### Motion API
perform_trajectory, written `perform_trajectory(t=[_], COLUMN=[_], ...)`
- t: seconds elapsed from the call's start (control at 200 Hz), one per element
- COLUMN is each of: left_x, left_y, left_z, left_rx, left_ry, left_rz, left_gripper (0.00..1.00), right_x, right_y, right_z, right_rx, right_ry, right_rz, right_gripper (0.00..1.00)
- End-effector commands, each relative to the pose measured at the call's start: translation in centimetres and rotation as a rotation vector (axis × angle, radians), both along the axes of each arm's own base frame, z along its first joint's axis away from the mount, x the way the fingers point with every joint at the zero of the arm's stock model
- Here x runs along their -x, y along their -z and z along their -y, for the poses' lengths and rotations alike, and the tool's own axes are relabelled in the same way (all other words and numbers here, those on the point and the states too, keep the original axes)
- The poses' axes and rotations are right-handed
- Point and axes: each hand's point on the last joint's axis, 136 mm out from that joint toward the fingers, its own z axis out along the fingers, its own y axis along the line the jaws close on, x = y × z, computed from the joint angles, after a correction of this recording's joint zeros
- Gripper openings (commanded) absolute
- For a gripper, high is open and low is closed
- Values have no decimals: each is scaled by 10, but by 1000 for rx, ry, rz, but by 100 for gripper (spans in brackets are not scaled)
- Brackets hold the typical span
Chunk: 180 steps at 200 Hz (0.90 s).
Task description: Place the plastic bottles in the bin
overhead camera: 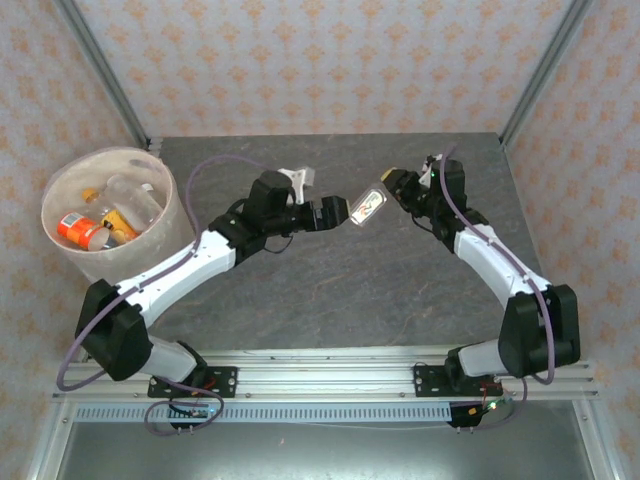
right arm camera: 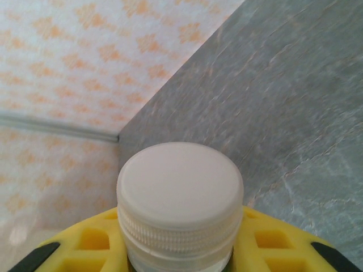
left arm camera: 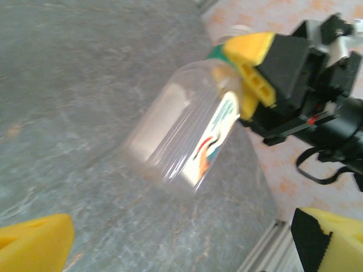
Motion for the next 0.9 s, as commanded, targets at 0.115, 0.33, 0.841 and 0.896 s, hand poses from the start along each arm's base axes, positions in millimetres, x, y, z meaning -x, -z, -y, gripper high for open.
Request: perform_trajectory(t=[0.115,0.33,0.841,0.896], left_x=[23,16,47,45], left_y=[-9,-10,-40,-45], left_z=[32,49,83,85], left_rx=[-194,-185,25,32], left_ry=[244,298,500,487], left_rz=[117,105,193,205], left_gripper=[100,100,76,67], right_x=[41,72,98,99], right_y=[-60,-82,-107,-106], right_z=[-29,-32,-36,-37], right_rx=[-28,-25,-41,-42], right_ry=[-225,-272,-349,-358], right_rz=[240,310,357,351], right_gripper=[28,29,29,29])
